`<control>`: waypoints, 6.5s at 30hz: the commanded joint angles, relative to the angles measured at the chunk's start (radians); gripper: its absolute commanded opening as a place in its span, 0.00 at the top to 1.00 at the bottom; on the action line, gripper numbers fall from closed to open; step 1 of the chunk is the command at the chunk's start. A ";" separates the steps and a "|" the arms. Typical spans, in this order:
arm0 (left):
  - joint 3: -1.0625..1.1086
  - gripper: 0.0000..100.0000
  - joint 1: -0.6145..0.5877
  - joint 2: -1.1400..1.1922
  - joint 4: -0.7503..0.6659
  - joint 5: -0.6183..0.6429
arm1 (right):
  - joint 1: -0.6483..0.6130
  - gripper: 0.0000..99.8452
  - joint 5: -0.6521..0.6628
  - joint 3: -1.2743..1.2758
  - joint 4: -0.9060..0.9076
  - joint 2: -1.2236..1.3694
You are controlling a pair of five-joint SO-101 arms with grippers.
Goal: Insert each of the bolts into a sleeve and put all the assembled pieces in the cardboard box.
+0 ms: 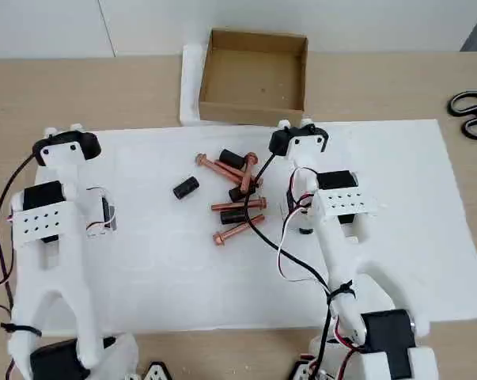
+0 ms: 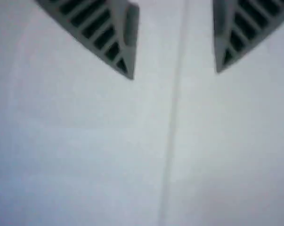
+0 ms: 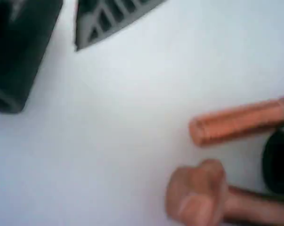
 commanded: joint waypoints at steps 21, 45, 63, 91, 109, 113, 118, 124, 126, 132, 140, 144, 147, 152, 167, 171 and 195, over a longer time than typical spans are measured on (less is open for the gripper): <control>-0.004 0.89 0.006 -0.006 -0.037 0.000 | 0.015 0.88 0.002 -0.005 -0.097 0.108; -0.012 0.89 0.071 -0.009 -0.038 0.002 | 0.071 1.00 0.009 -0.141 0.033 0.111; -0.125 0.89 0.250 0.000 -0.018 -0.021 | 0.228 1.00 0.114 -0.532 0.526 -0.153; -0.694 0.89 0.496 0.598 -0.080 0.276 | 0.232 1.00 0.081 -0.529 0.590 -0.153; -0.823 0.89 0.566 0.744 -0.120 0.643 | 0.232 1.00 0.080 -0.529 0.584 -0.151; -0.819 0.89 0.549 0.746 -0.180 0.801 | 0.231 1.00 0.080 -0.528 0.584 -0.151; -0.817 0.89 0.552 0.747 -0.193 0.839 | 0.232 1.00 0.080 -0.528 0.590 -0.151; -0.794 0.89 0.546 0.747 -0.199 0.921 | 0.232 1.00 0.080 -0.528 0.587 -0.151; -0.777 0.89 0.546 0.747 -0.203 0.988 | 0.232 1.00 0.080 -0.528 0.585 -0.151; -0.693 0.89 0.546 0.747 -0.311 1.059 | 0.232 1.00 0.080 -0.528 0.585 -0.151; -0.647 0.89 0.546 0.747 -0.370 1.060 | 0.232 1.00 0.080 -0.528 0.585 -0.151; -0.645 0.89 0.546 0.758 -0.371 1.069 | 0.232 1.00 0.080 -0.528 0.585 -0.151; -0.653 0.89 0.546 0.818 -0.377 1.114 | 0.232 1.00 0.080 -0.528 0.585 -0.151; -0.673 0.89 0.526 0.844 -0.384 1.122 | 0.232 1.00 0.078 -0.528 0.587 -0.151; -0.674 1.00 0.535 0.839 -0.381 1.123 | 0.232 1.00 0.078 -0.486 0.561 -0.151; -0.682 1.00 0.560 0.836 -0.379 1.119 | 0.232 1.00 0.078 -0.486 0.561 -0.151; -0.852 1.00 0.574 0.446 -0.160 0.744 | 0.225 1.00 0.084 -0.486 0.570 -0.162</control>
